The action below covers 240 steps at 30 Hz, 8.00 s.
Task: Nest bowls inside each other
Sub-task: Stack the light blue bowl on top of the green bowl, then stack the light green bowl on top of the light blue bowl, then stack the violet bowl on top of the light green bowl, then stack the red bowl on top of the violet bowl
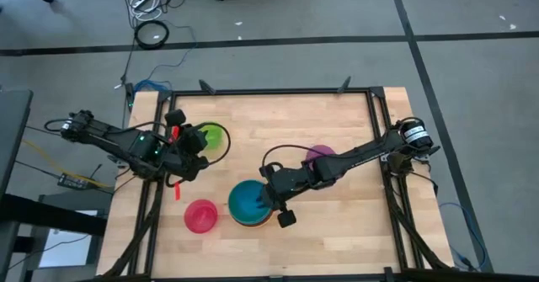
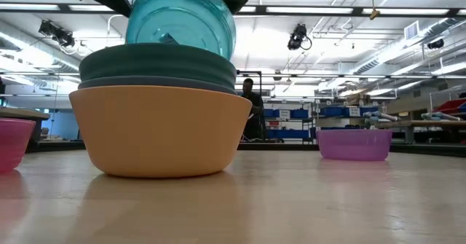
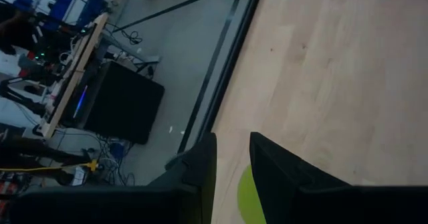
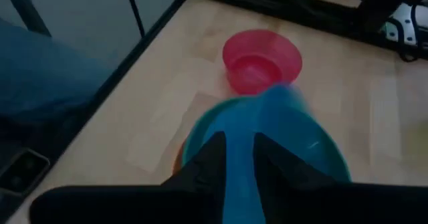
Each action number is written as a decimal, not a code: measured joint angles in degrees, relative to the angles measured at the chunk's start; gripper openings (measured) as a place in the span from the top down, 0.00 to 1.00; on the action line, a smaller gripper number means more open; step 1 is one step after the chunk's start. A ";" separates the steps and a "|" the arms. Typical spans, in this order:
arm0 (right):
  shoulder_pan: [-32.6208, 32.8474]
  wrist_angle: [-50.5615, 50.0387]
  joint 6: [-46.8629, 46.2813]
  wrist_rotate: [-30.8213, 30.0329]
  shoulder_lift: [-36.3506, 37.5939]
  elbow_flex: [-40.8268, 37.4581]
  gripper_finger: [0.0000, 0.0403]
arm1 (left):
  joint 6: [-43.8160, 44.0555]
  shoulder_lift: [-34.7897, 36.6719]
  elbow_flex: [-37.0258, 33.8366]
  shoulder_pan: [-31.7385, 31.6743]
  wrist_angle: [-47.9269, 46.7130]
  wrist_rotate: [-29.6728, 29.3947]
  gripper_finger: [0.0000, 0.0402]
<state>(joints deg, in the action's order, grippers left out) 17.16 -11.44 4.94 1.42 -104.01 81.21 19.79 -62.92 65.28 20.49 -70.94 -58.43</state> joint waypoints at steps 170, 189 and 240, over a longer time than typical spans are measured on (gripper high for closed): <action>-9.47 -17.60 -54.77 -17.74 20.70 -42.63 0.76 | -7.06 -15.28 19.69 0.26 4.08 35.04 0.75; -1.47 11.93 -28.61 -11.54 15.73 -22.15 1.00 | 11.64 -12.36 19.69 7.95 -14.88 34.50 0.75; 13.52 -26.69 -30.90 -27.20 3.11 8.70 0.67 | 51.65 -27.90 -5.95 31.80 26.18 42.16 0.75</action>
<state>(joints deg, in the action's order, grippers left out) 30.68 -38.13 -25.96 -25.78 -100.89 89.91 71.44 -90.81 59.32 52.29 -44.76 -16.27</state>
